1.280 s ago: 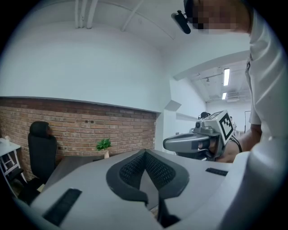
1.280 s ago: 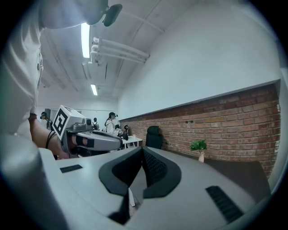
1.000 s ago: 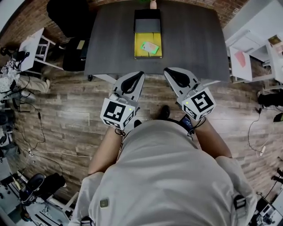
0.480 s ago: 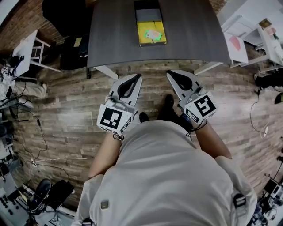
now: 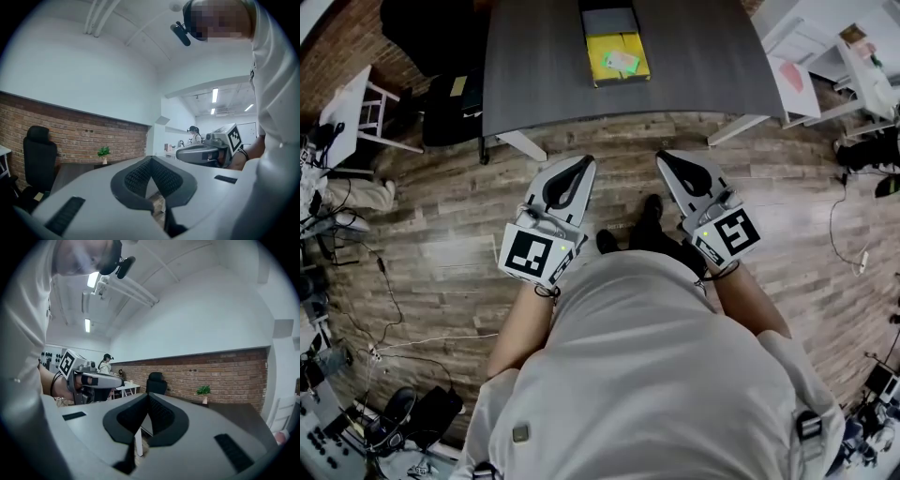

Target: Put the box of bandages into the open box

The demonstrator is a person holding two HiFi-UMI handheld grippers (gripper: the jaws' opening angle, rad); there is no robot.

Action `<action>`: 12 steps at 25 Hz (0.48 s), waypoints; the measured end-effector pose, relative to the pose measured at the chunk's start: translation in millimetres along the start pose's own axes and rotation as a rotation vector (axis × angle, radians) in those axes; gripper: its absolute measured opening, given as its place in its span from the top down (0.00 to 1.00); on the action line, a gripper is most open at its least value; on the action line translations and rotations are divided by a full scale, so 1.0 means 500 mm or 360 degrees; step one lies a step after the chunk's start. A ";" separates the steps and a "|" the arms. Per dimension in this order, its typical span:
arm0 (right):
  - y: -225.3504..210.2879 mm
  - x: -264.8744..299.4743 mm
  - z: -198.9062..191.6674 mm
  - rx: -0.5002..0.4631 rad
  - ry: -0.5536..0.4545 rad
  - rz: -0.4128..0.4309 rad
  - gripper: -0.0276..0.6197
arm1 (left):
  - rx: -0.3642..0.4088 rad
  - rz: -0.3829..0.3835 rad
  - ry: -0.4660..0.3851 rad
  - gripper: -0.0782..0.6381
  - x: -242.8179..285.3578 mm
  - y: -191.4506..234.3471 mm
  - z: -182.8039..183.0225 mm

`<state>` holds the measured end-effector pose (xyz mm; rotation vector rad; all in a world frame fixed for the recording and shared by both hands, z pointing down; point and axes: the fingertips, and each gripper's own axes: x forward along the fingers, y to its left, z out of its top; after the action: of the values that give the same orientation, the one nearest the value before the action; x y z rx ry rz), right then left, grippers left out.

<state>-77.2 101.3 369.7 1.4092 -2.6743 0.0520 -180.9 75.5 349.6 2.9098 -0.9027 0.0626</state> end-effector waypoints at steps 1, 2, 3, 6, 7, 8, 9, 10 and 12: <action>0.001 -0.002 0.002 -0.0008 0.0002 -0.0004 0.92 | 0.0001 -0.0007 -0.0003 0.87 -0.002 -0.003 0.003; 0.003 -0.003 0.005 -0.0016 0.0003 -0.0006 0.92 | 0.0006 -0.0014 -0.0005 0.87 -0.004 -0.005 0.005; 0.005 -0.004 0.006 -0.0024 0.0004 -0.0006 0.92 | 0.0012 -0.0021 -0.0007 0.87 -0.005 -0.008 0.007; 0.009 -0.005 0.009 -0.0037 0.0006 -0.0006 0.92 | 0.0013 -0.0030 -0.0012 0.87 -0.005 -0.008 0.007; 0.010 -0.004 0.009 -0.0038 0.0007 -0.0009 0.92 | 0.0009 -0.0031 -0.0014 0.87 -0.005 -0.008 0.007; 0.012 -0.003 0.009 -0.0037 0.0010 -0.0013 0.92 | 0.0008 -0.0034 -0.0015 0.87 -0.007 -0.008 0.007; 0.016 -0.002 0.009 -0.0037 0.0015 -0.0016 0.92 | 0.0009 -0.0038 -0.0013 0.87 -0.011 -0.009 0.006; 0.020 -0.002 0.008 -0.0037 0.0019 -0.0018 0.93 | 0.0010 -0.0042 -0.0012 0.87 -0.014 -0.010 0.006; 0.030 -0.002 0.009 -0.0039 0.0021 -0.0015 0.93 | 0.0010 -0.0047 -0.0011 0.87 -0.022 -0.012 0.006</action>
<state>-89.3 110.3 365.7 1.4096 -2.6484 0.0276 -186.7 86.2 345.3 2.9303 -0.8621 0.0531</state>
